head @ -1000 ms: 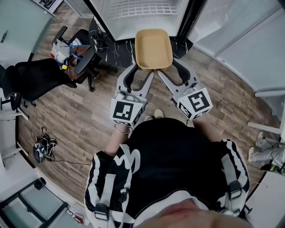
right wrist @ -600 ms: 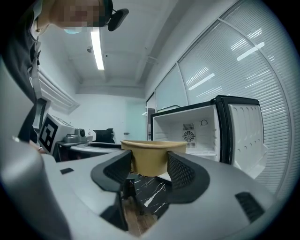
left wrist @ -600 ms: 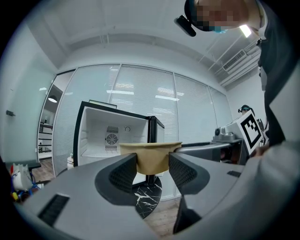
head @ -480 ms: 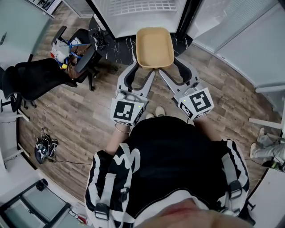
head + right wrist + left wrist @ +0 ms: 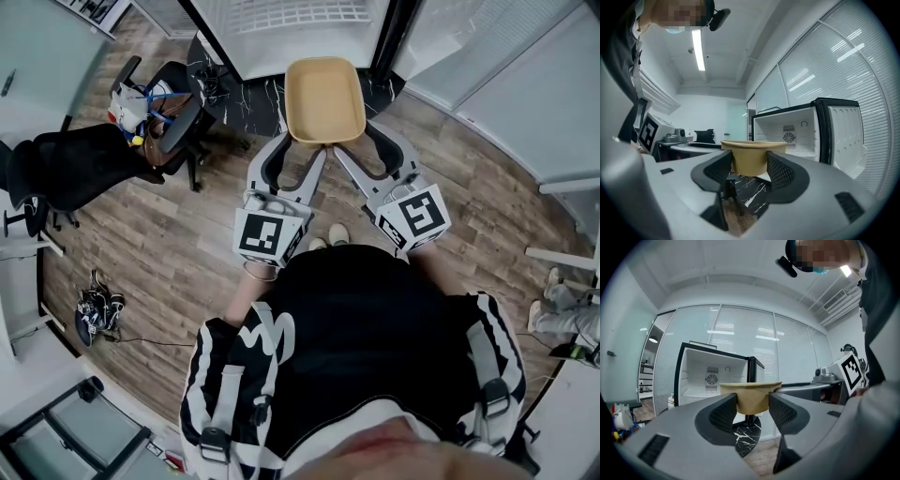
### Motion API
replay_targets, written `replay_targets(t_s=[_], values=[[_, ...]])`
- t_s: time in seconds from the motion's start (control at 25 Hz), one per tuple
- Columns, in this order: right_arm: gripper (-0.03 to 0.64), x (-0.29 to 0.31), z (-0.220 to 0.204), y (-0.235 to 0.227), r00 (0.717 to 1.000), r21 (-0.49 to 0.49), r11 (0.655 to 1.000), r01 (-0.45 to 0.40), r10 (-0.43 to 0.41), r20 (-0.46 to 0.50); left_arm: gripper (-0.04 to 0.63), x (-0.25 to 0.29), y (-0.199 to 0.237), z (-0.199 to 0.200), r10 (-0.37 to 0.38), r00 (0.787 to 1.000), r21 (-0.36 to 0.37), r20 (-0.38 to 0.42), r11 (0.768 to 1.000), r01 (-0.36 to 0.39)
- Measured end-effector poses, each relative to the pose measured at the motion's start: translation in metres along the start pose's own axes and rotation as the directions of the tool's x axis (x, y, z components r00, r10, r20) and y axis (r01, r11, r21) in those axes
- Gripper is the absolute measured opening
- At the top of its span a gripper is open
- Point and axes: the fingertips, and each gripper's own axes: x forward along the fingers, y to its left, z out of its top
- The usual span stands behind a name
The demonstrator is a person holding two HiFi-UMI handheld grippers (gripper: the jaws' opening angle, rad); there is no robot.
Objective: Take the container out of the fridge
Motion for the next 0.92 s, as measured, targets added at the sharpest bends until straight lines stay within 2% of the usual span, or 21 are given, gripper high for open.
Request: replay_targets(t_s=[0.92], values=[[0.242, 0.011, -0.001, -0.015, 1.0, 0.011, 1.0, -0.012, 0.012, -0.005, 0.219, 0.016, 0.008, -0.002, 0.011, 1.0, -0.004, -0.002, 1.0, -0.011]])
